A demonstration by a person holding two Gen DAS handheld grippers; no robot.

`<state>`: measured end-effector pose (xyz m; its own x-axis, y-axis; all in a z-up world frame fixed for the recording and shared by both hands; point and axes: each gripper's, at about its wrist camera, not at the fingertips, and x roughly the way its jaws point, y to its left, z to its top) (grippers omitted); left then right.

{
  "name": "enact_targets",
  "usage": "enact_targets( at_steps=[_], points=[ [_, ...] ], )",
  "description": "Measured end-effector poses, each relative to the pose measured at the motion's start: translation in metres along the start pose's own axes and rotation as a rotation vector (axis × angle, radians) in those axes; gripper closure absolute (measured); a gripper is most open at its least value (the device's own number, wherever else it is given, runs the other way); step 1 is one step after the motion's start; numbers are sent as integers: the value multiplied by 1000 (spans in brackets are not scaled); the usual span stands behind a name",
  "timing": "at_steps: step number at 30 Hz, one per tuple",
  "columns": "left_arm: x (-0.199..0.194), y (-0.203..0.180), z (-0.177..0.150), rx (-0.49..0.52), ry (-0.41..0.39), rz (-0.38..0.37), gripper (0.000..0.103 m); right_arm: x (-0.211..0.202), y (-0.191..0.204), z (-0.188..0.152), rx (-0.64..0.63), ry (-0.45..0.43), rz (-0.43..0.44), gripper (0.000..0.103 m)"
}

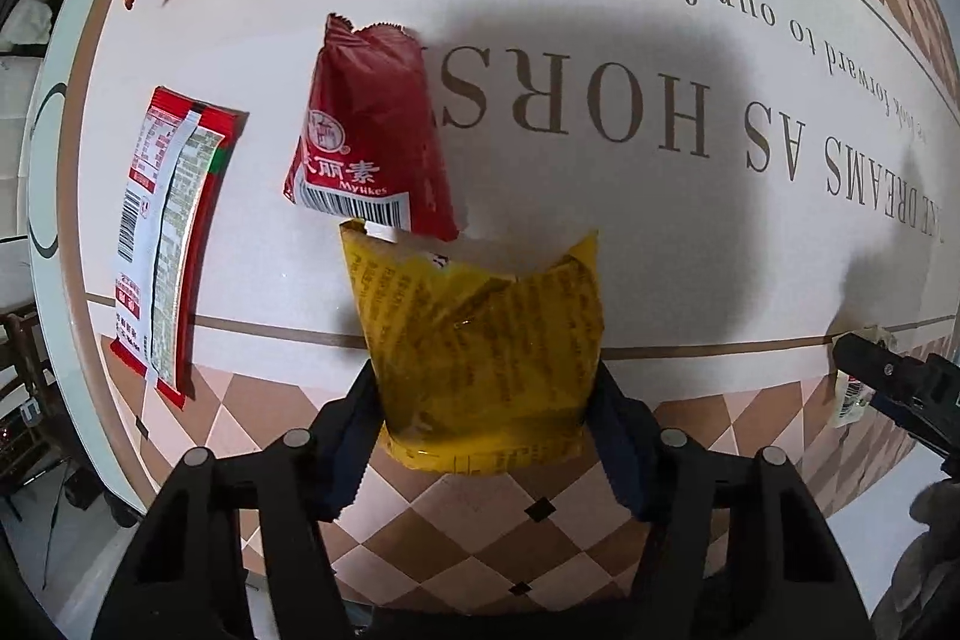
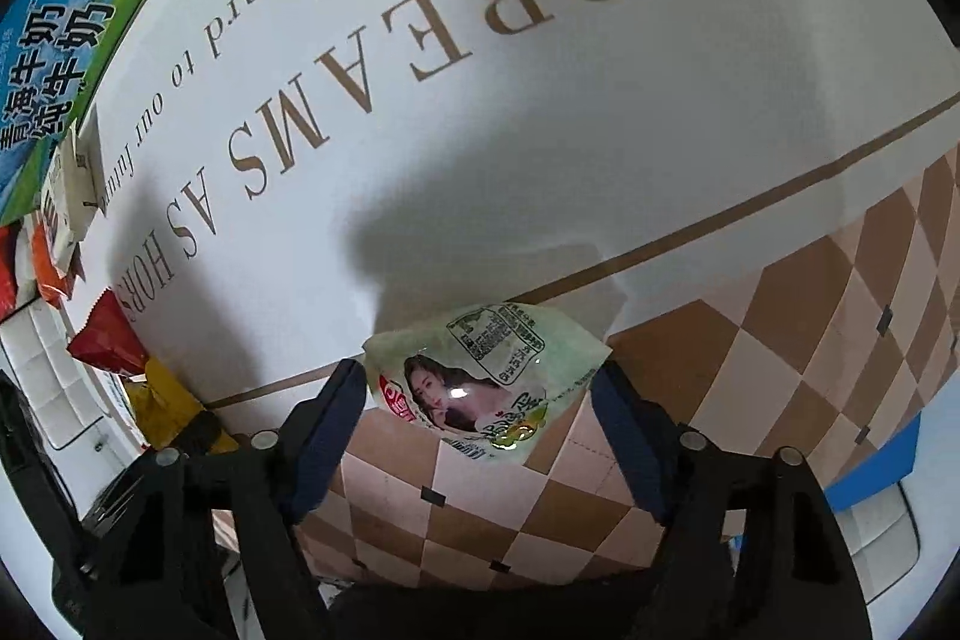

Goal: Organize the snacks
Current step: 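Grasp the yellow chips bag with left tool while right grasps white-green candy pouch, then carry both bags into the box, open both tools and withdraw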

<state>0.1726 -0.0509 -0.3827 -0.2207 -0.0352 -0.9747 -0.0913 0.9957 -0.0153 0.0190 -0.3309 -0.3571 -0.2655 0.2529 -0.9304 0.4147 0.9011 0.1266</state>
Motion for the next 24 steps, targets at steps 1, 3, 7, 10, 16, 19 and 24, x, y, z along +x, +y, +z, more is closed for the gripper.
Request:
enact_targets(
  at_steps=[1,3,7,10,16,19,24],
  points=[
    [-1,0,-1,-1,-4,-1,43,-1,3,-1,-5,-9,-8,31],
    [-1,-2,-2,3,-4,-8,44,-2,7,-2,-15,-20,-14,37],
    [-6,2,-3,0,-12,-12,47,-3,11,-6,-24,-34,-3,47],
    [-18,9,-2,-2,-19,-28,48,-3,12,-10,-31,-39,7,52],
    [-39,6,-5,2,-41,-65,48,-9,18,-17,-56,-58,27,54],
    [-59,5,-7,6,-61,-100,48,-20,18,-18,-76,-71,47,54],
    [-111,4,-4,16,-137,-166,48,-52,35,-25,-124,-105,111,54]
  ],
)
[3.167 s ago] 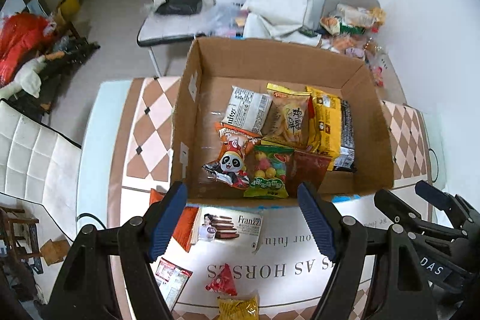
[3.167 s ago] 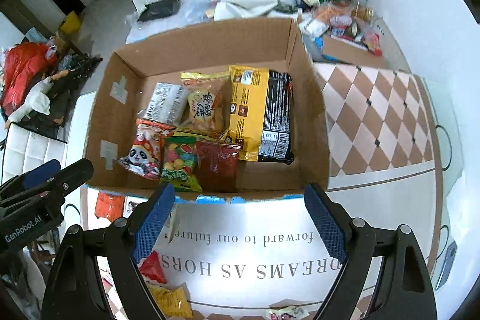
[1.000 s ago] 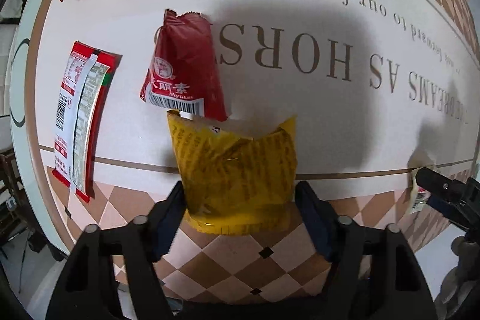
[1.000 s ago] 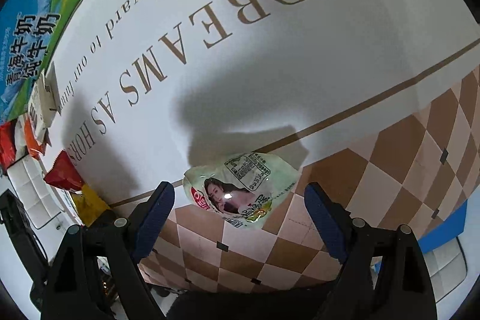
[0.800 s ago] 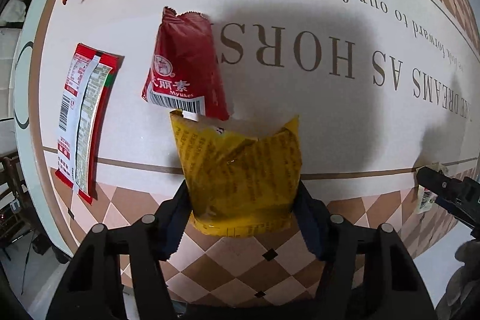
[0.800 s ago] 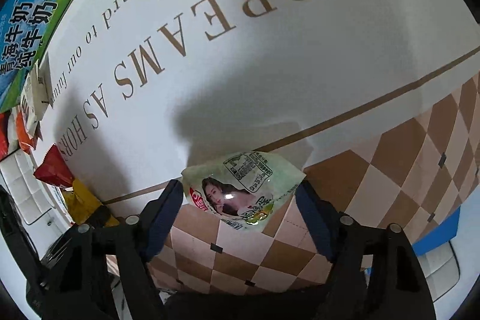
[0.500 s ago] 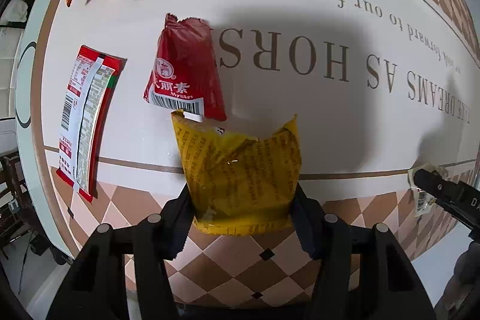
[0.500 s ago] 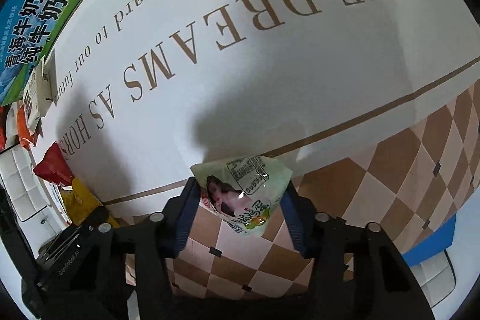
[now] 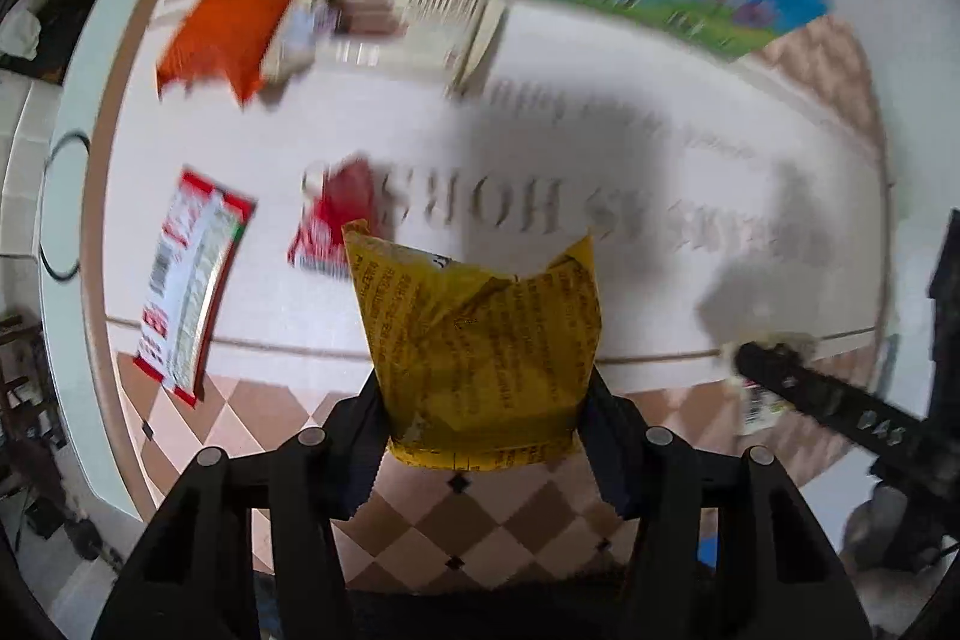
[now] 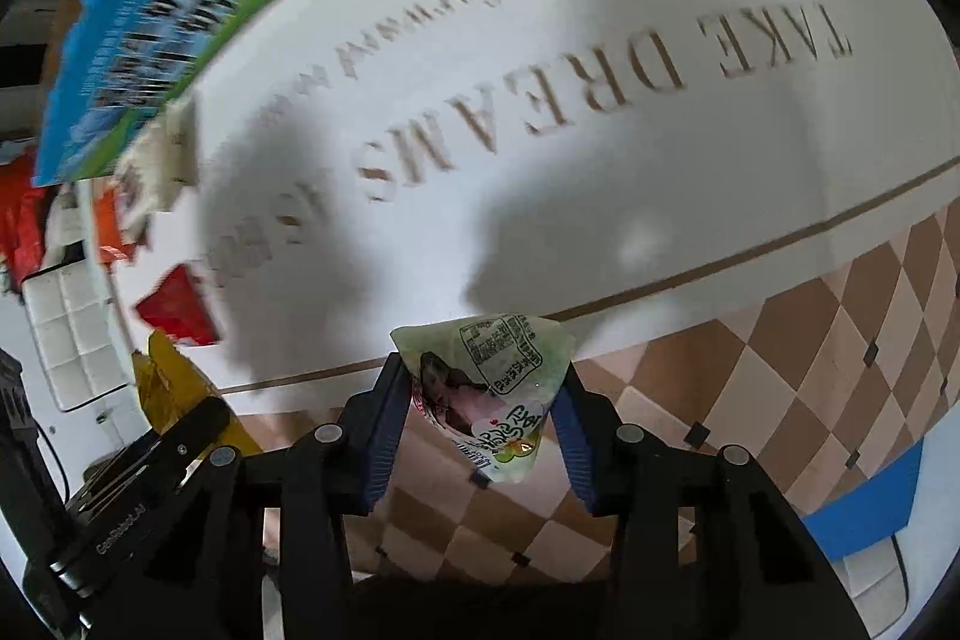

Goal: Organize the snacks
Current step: 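Carry both bags into the box, open both tools and withdraw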

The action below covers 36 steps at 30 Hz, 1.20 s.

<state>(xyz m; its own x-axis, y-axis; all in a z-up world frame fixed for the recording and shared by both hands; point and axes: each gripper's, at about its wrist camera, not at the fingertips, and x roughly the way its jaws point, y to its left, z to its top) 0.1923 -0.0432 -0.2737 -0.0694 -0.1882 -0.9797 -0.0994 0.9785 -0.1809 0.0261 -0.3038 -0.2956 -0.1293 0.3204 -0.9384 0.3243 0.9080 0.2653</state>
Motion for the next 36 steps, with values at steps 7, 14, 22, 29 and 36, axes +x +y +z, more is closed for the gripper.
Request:
enact_targets(
  at_steps=[7,14,22,29,36],
  points=[
    [-89,-6,48,35,-151,-105,48,-74,46,24,-93,-95,107,54],
    [-147,-6,146,61,-264,-97,48,-151,104,96,-188,-230,175,54],
    [-123,14,276,39,-216,-6,48,-156,171,228,-224,-305,103,54],
    [-66,35,344,-9,-94,17,48,-106,190,325,-214,-245,-20,54],
    [-32,42,370,-16,-26,44,46,-74,189,363,-209,-215,-99,54]
  ],
)
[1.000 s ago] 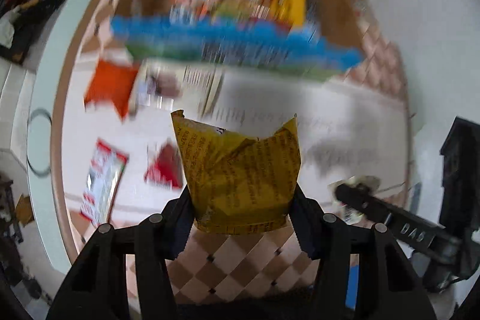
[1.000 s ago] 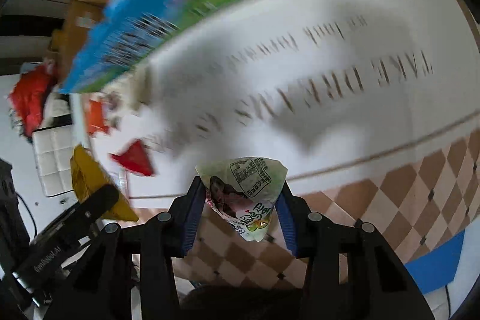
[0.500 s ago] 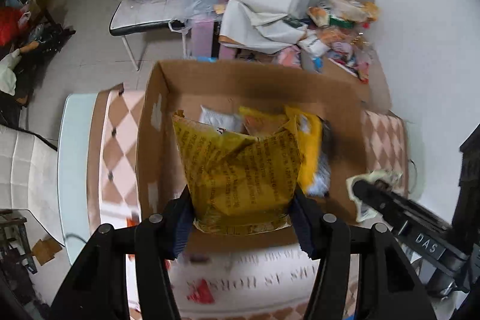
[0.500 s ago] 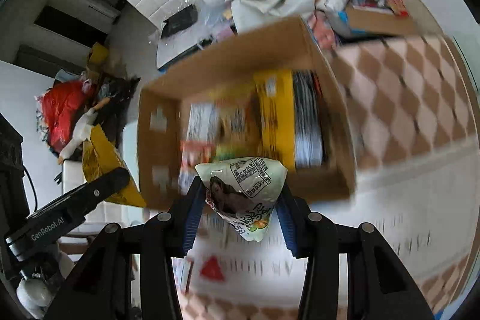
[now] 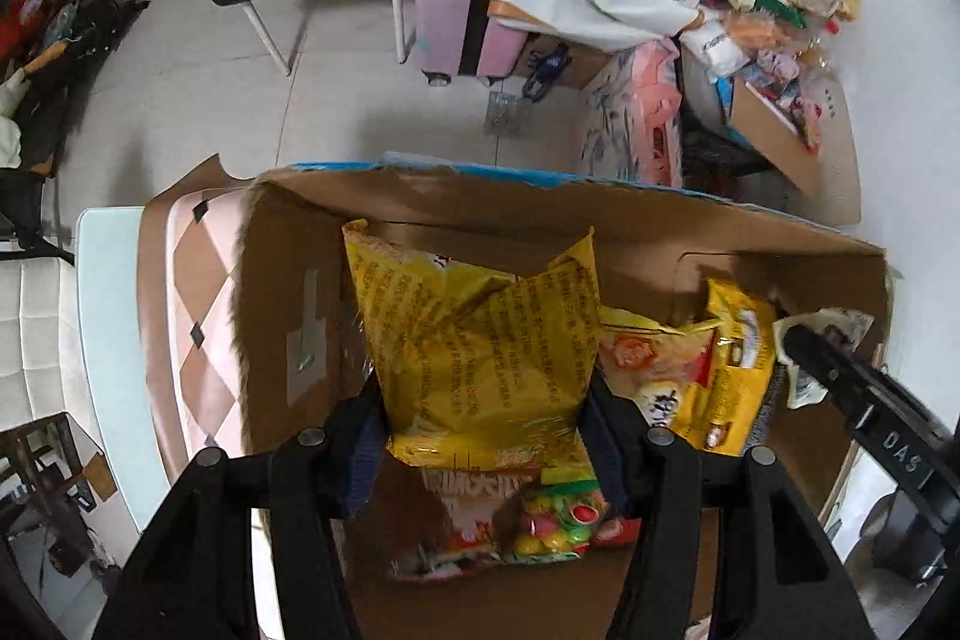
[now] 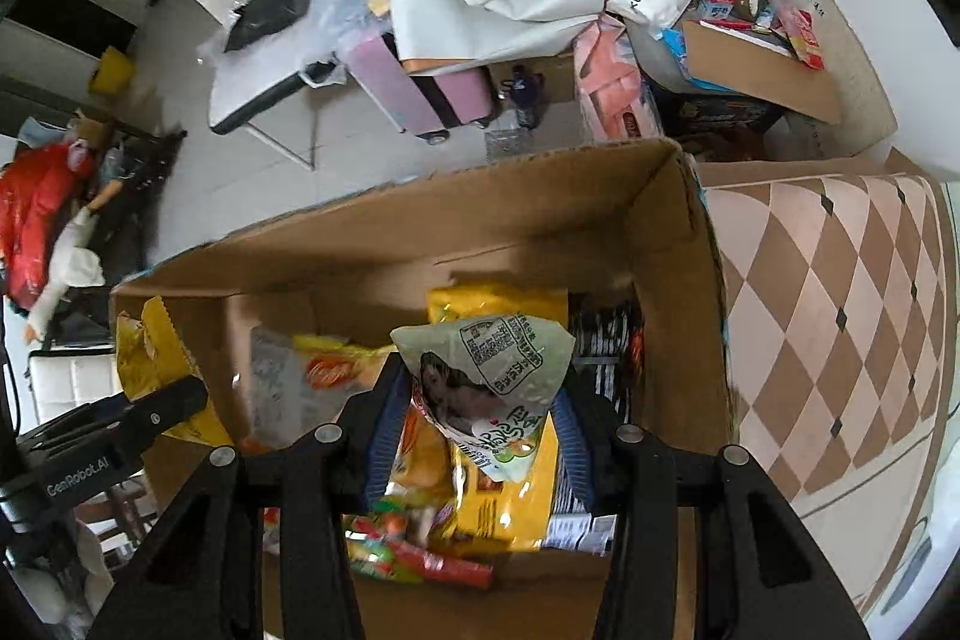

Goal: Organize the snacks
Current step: 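Carry both bags into the box, open both tools and withdraw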

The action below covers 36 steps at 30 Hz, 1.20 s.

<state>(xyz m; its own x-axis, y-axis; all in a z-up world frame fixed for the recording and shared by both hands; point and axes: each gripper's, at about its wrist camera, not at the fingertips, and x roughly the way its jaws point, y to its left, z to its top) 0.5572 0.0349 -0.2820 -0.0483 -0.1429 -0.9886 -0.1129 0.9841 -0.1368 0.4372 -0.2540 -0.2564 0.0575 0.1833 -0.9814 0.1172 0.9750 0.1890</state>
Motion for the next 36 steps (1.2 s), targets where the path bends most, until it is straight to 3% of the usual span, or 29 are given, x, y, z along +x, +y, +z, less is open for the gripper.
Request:
enact_targets(
  at_steps=[4,6,8,12,21,36],
  points=[
    [10,2,3,-11,32,-1,46,10,-1,10,10,29,4,46],
    [14,2,5,-13,40,-2,44,16,-1,14,15,51,-4,27],
    [15,1,5,-10,43,2,35,17,1,14,-4,45,-27,16],
    [9,0,1,-4,19,-5,15,13,5,10,-23,41,-39,16],
    [-14,-5,-20,19,-31,-38,14,-8,3,-19,-51,12,-48,14],
    [-70,-19,-137,78,-306,64,14,-68,-3,-123,-128,-158,-99,14]
  ],
)
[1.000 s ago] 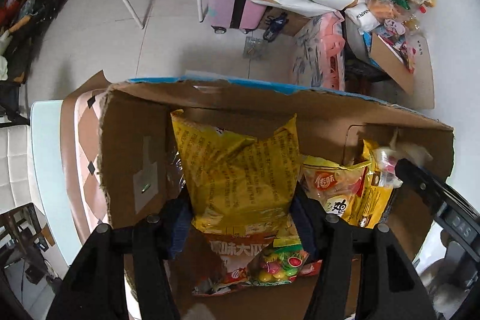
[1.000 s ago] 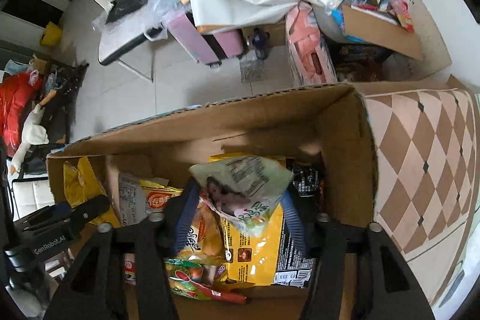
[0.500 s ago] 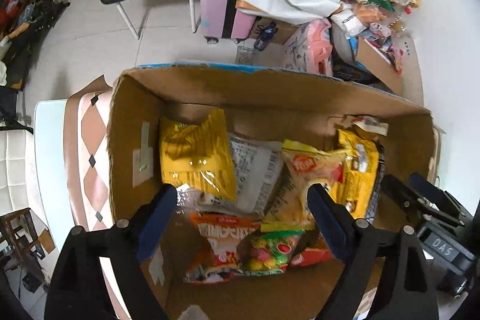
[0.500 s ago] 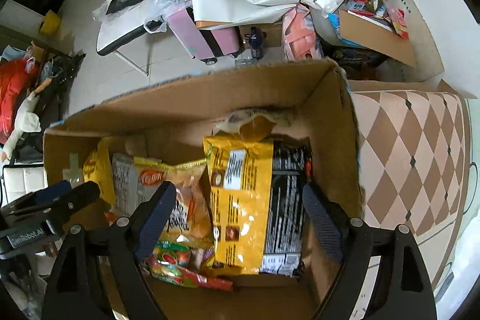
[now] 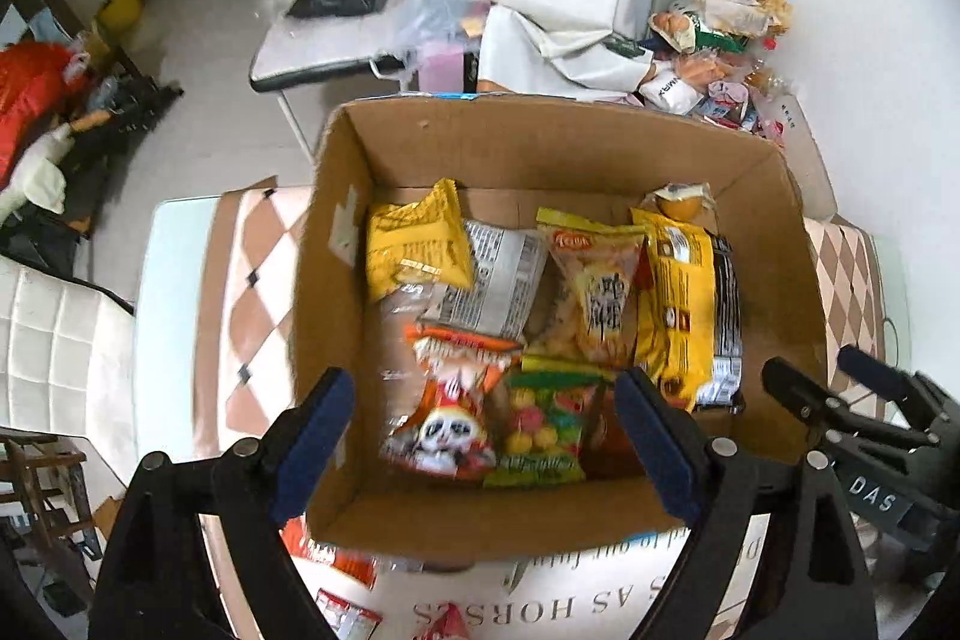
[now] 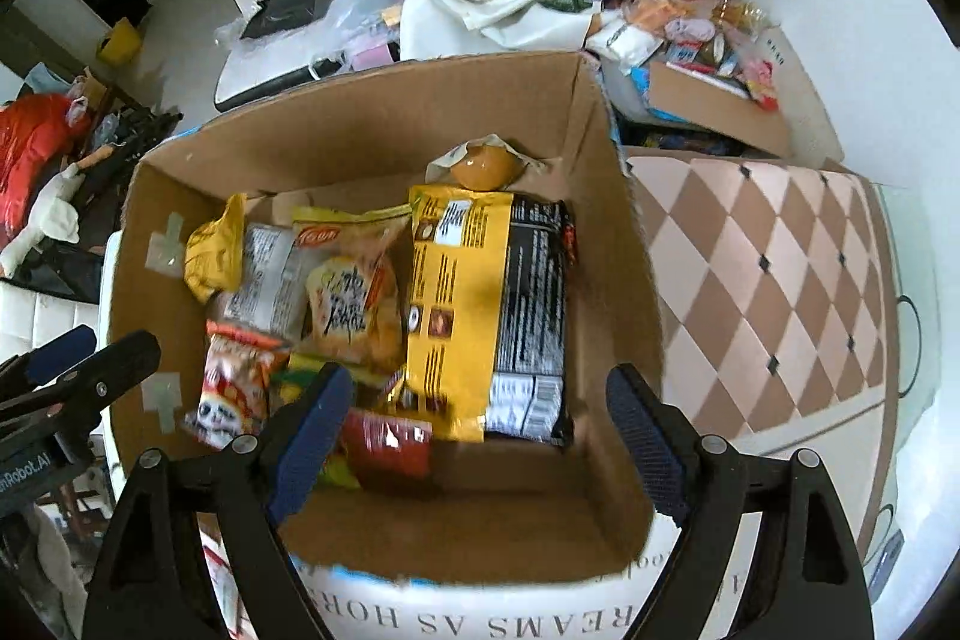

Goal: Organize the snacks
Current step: 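Carry both bags into the box, open both tools and withdraw, then grasp the red-white biscuit pack with left tool while right grasps red candy packet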

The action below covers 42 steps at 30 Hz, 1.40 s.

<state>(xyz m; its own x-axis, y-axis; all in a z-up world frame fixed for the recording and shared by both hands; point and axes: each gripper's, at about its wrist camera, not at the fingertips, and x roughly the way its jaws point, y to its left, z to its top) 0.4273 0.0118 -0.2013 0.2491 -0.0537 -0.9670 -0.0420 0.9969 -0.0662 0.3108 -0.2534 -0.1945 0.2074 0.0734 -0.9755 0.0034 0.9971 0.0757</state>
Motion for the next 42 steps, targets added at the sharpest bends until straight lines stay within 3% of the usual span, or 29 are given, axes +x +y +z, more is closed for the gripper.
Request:
enact_targets(
  at_steps=[6,15,22,27,34,38,42],
  points=[
    [-35,-2,-36,28,-72,26,14,-45,4,-35,-19,-85,-12,14],
    [-95,-4,-82,21,-157,6,14,-108,10,-81,-16,-178,13,14],
    [-124,14,-120,-13,-191,20,14,-138,23,-114,-15,-170,87,14],
    [-112,51,-153,-74,-145,79,14,-110,49,-147,-38,-52,149,14],
    [-34,126,-213,-192,85,149,14,-19,108,-198,-101,208,223,14],
    [9,148,-238,-190,195,145,14,37,134,-222,-91,341,252,14],
    [44,155,-254,-134,270,132,14,77,155,-233,-99,398,234,14]
  ],
)
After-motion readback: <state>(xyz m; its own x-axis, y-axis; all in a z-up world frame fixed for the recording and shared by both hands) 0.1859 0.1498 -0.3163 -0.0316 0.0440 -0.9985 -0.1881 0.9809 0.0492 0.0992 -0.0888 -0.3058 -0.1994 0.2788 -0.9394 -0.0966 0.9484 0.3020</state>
